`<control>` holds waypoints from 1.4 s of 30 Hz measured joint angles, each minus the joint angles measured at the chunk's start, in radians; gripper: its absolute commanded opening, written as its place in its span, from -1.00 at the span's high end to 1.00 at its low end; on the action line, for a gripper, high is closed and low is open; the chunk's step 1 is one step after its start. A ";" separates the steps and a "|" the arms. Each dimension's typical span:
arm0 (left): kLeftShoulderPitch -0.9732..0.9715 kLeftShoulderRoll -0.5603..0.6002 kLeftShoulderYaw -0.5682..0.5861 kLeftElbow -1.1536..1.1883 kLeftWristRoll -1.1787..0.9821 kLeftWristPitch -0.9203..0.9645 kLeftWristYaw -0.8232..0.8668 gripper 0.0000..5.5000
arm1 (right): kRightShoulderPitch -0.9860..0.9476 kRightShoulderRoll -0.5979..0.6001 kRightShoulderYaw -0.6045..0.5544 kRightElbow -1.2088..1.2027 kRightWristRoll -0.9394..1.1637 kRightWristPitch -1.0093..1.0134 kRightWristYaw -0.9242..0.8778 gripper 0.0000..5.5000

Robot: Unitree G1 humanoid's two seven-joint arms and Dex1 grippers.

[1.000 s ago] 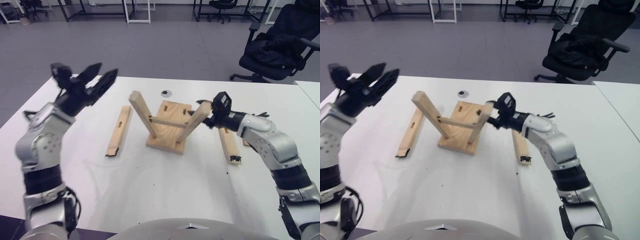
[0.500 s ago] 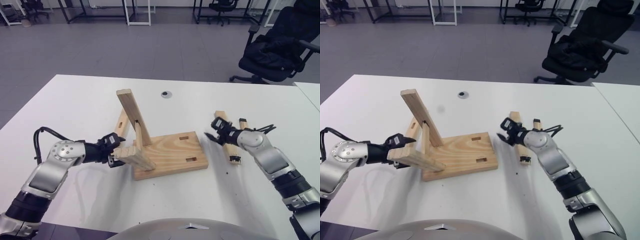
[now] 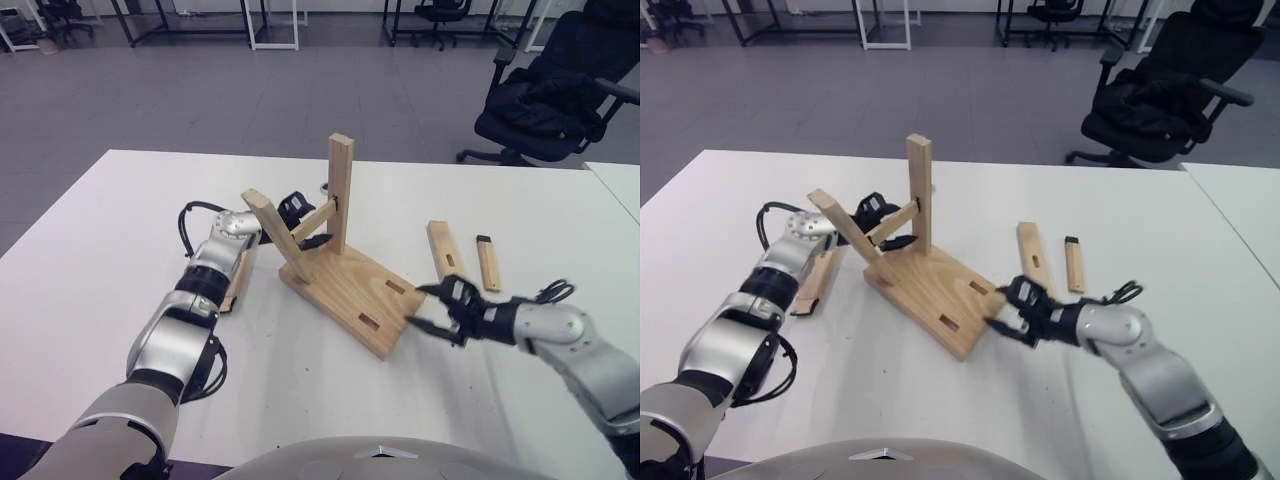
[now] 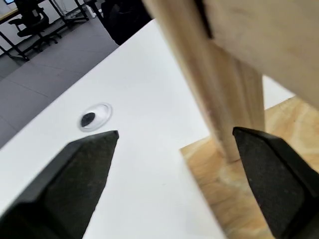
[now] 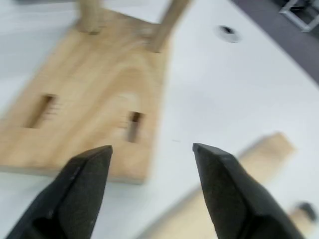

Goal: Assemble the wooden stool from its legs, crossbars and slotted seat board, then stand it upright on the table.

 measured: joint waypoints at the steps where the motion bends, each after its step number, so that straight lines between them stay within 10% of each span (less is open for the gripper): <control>1: -0.008 0.075 0.025 0.023 0.004 -0.040 -0.001 -0.54 | -0.063 -0.006 -0.043 0.069 -0.024 -0.021 -0.031 -0.11; 12: 0.514 0.347 0.016 -0.698 0.007 0.023 -0.178 -0.54 | -0.400 0.164 0.242 0.768 -0.311 -0.497 0.042 -0.11; 17: 0.489 0.189 -0.082 -0.625 0.126 0.064 -0.027 -0.54 | -0.404 0.226 0.299 0.849 -0.275 -0.604 0.209 -0.11; 26: 0.336 -0.049 -0.067 -0.333 0.170 0.006 0.276 -0.54 | -0.101 0.374 0.195 0.433 -0.316 -0.329 -0.168 -0.11; 32: 0.521 0.052 0.057 -0.668 0.100 0.093 0.274 -0.54 | -0.100 0.406 -0.199 0.369 -0.227 -0.190 -0.425 -0.11; 42: 0.663 0.003 0.093 -0.962 -0.009 0.305 0.286 -0.54 | -0.128 0.482 -0.315 0.609 -0.055 -0.087 -0.430 0.02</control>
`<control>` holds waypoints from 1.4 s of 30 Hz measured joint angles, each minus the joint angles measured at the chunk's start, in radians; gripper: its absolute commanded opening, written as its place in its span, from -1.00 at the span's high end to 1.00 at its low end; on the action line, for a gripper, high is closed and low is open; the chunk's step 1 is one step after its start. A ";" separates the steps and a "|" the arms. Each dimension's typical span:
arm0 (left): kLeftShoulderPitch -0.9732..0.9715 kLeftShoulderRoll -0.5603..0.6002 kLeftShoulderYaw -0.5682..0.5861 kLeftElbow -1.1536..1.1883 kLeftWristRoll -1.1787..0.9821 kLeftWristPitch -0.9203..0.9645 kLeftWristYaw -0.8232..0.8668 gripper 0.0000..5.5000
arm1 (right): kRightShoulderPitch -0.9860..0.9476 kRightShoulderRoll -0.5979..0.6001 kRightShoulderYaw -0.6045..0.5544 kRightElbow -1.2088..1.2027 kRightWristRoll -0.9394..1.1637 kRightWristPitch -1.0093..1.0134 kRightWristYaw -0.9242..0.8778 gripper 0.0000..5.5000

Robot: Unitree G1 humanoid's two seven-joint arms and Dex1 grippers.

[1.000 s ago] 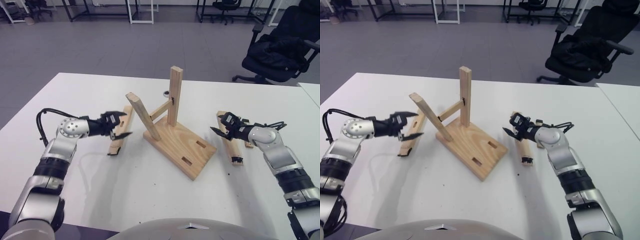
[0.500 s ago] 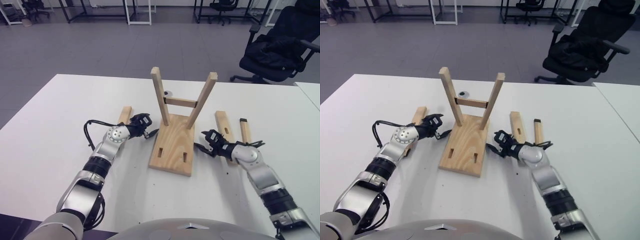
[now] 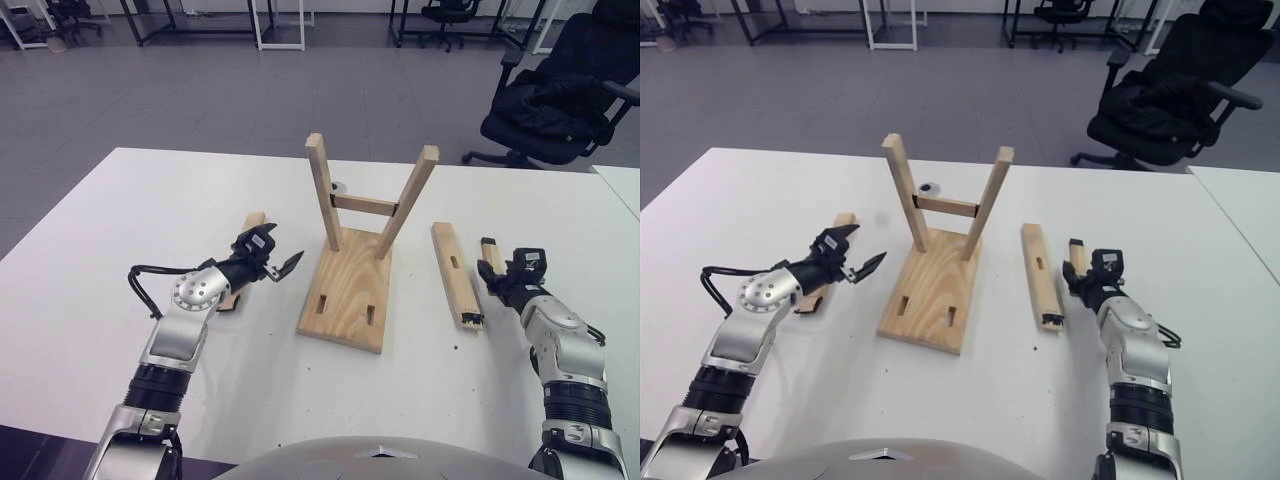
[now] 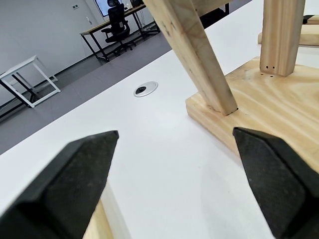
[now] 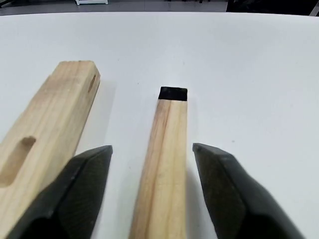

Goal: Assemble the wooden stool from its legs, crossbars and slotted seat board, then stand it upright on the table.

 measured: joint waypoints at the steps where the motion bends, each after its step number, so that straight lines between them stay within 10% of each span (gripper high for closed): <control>1: 0.001 -0.005 -0.008 -0.019 -0.006 0.012 0.000 -0.54 | 0.002 -0.001 0.001 0.003 0.008 0.008 -0.002 0.12; 10: 0.023 -0.001 0.000 -0.165 -0.062 0.123 -0.003 -0.54 | 0.019 0.004 0.005 -0.030 0.013 0.057 -0.079 0.52; 16: -0.138 -0.180 0.227 -0.363 -0.715 0.351 0.079 -0.54 | -0.046 -0.018 -0.024 -0.126 -0.028 -0.202 -0.124 0.52; 22: -0.450 -0.268 0.327 -0.263 -1.057 0.448 0.256 -0.54 | -0.367 -0.016 0.315 -0.612 0.022 -0.266 0.090 0.52; 42: -0.442 -0.267 0.305 -0.282 -1.158 0.487 0.308 0.77 | -0.371 -0.044 0.481 -0.638 -0.121 -0.351 0.215 0.52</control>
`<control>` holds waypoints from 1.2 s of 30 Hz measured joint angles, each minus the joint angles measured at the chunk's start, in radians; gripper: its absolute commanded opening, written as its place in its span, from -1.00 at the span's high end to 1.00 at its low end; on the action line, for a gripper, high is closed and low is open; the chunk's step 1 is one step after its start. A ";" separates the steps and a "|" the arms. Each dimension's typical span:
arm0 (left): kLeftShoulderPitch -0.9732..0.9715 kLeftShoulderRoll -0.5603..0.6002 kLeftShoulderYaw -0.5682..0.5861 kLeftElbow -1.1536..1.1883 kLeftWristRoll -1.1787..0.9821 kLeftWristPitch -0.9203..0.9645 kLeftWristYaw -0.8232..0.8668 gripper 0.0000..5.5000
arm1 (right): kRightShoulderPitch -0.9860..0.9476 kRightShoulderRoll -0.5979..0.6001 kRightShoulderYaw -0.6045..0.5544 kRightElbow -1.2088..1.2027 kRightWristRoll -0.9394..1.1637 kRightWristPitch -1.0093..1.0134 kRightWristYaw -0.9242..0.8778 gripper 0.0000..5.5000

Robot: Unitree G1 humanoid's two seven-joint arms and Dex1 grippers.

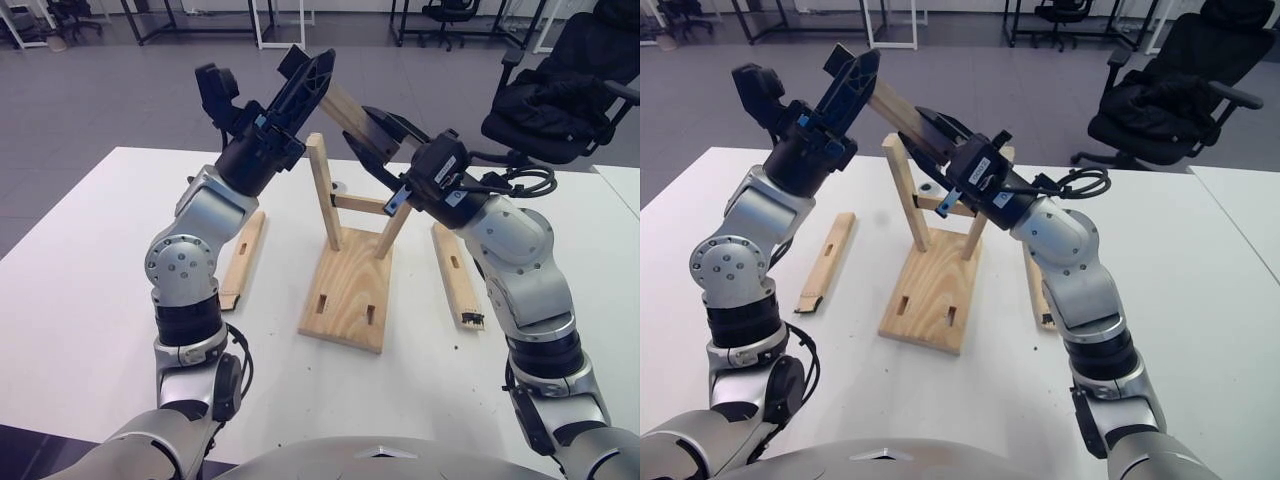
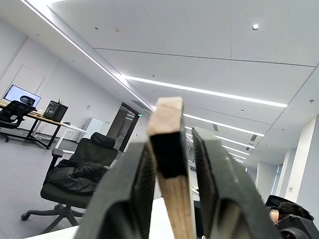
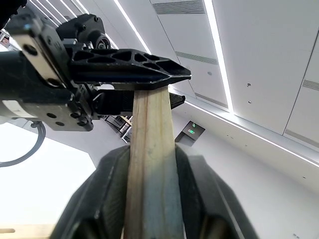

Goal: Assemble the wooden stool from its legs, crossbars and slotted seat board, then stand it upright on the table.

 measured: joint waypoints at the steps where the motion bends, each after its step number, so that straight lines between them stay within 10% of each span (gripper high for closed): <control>1: 0.000 0.002 0.000 0.000 -0.010 0.004 0.004 0.82 | 0.000 0.001 0.000 0.001 -0.006 -0.002 0.000 0.52; 13: 0.174 0.166 0.161 -0.047 0.001 -0.004 0.062 0.85 | 0.114 -0.011 -0.046 -0.032 0.033 0.100 0.014 -0.20; 24: 0.326 0.235 0.154 0.564 0.500 -0.363 -0.162 0.85 | 0.488 0.038 -0.294 0.216 0.171 0.058 -0.058 -0.22; 36: 0.324 0.175 0.203 0.619 0.521 -0.392 -0.135 0.85 | 0.497 0.068 -0.236 0.336 0.059 -0.088 -0.082 -0.22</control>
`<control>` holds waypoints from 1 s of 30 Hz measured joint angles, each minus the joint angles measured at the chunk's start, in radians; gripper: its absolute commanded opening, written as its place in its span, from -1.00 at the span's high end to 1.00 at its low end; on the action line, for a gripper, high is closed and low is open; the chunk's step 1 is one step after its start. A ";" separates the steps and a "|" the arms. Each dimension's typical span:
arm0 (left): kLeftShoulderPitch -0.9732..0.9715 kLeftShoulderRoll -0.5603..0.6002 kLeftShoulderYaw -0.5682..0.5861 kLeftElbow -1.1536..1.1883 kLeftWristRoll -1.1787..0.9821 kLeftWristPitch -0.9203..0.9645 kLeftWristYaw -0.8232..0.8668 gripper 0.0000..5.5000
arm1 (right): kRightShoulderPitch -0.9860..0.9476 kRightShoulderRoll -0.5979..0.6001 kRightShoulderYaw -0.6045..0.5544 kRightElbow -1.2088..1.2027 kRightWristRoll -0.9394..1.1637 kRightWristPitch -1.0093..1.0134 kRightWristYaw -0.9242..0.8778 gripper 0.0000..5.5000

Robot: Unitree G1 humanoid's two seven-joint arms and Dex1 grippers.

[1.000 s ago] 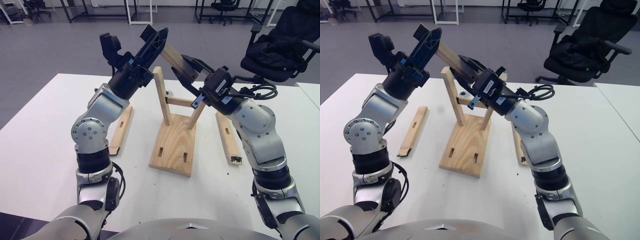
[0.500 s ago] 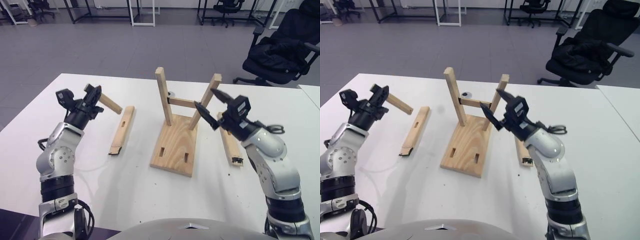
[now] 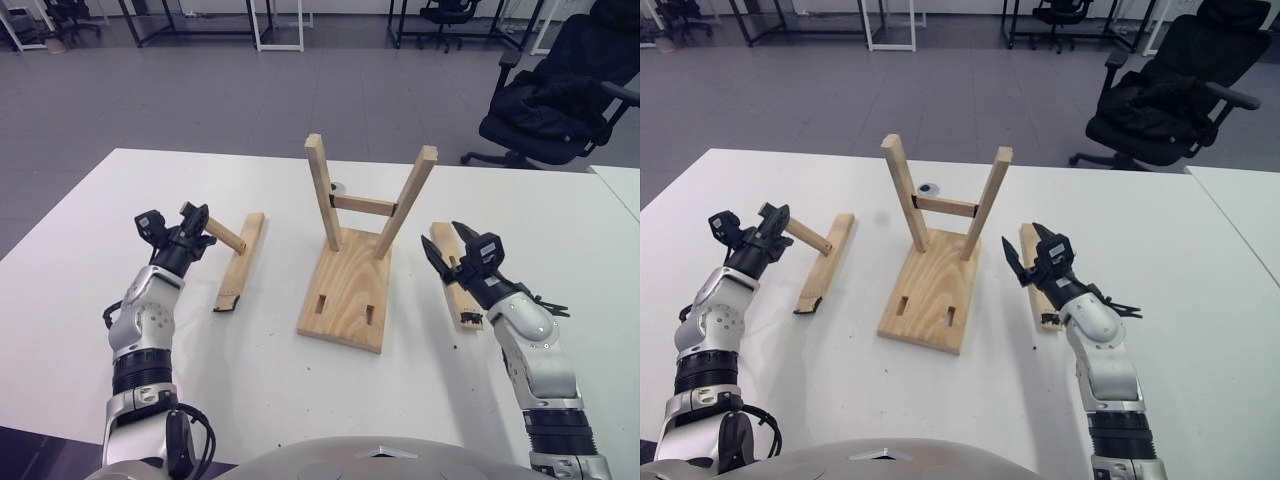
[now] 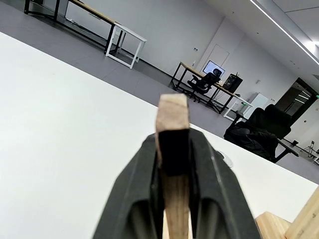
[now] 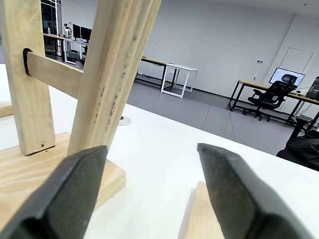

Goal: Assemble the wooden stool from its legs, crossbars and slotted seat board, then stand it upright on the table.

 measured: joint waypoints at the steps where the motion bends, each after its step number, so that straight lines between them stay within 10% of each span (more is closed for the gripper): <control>1: 0.000 0.000 0.004 0.000 0.000 0.000 0.001 0.85 | 0.002 0.002 0.002 0.000 -0.001 -0.004 0.000 -0.22; 30: 0.019 -0.064 0.007 -0.086 0.029 -0.003 0.043 0.85 | 0.018 0.009 0.057 0.009 -0.005 -0.016 0.003 -0.22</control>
